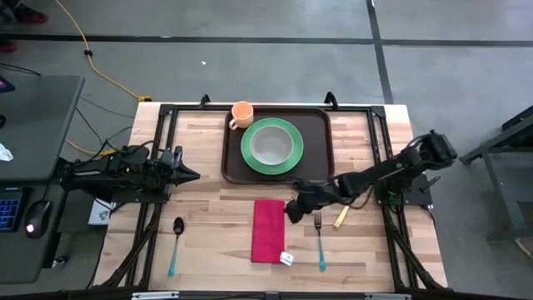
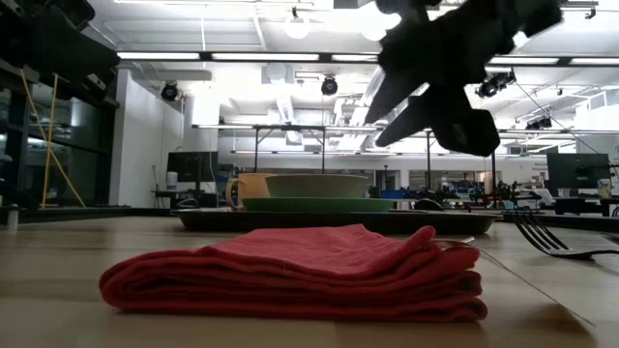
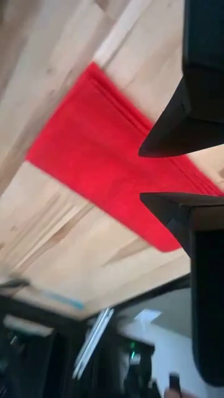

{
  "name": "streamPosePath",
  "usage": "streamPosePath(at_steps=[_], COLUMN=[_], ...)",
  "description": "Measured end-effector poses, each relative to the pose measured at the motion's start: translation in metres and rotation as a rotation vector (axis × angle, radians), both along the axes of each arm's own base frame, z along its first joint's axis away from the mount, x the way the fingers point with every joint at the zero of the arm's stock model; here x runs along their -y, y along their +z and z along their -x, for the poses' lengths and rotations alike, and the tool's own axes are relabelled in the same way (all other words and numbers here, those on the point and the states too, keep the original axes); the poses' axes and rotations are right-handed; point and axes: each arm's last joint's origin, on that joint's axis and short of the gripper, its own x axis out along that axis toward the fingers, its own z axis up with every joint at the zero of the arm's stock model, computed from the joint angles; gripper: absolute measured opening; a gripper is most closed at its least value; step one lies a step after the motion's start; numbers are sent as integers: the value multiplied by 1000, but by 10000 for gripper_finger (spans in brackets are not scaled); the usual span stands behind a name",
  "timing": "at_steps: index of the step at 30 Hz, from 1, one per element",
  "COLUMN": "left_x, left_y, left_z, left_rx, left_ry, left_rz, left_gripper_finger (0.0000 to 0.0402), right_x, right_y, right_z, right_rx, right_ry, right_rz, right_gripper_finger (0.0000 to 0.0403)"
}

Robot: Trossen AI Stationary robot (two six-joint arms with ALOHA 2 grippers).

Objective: Set up tray
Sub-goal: Put the red table napkin on the brown tray to the right of the green plate

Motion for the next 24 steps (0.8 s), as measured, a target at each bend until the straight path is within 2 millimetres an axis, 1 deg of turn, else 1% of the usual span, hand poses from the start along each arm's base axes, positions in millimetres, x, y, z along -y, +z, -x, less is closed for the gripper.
streamPosePath(at_steps=[4, 10, 16, 24], left_x=[1, 1, 2, 2], left_y=[0, 0, -1, -1], left_z=[0, 0, 0, 0], left_rx=[-2, -5, -6, -13], left_ry=[-27, -30, -60, -75], left_rz=[5, 6, 11, 15], left_gripper_finger=[56, 56, 56, 56], right_x=[-2, -4, -6, -8], right_y=[2, 2, -7, -13], right_z=[-17, -38, -37, -30], right_rx=[-103, -123, -183, -269], right_ry=[13, 8, -58, -112], right_rz=[-26, -56, -156, -173], right_gripper_finger=[78, 78, 78, 78])
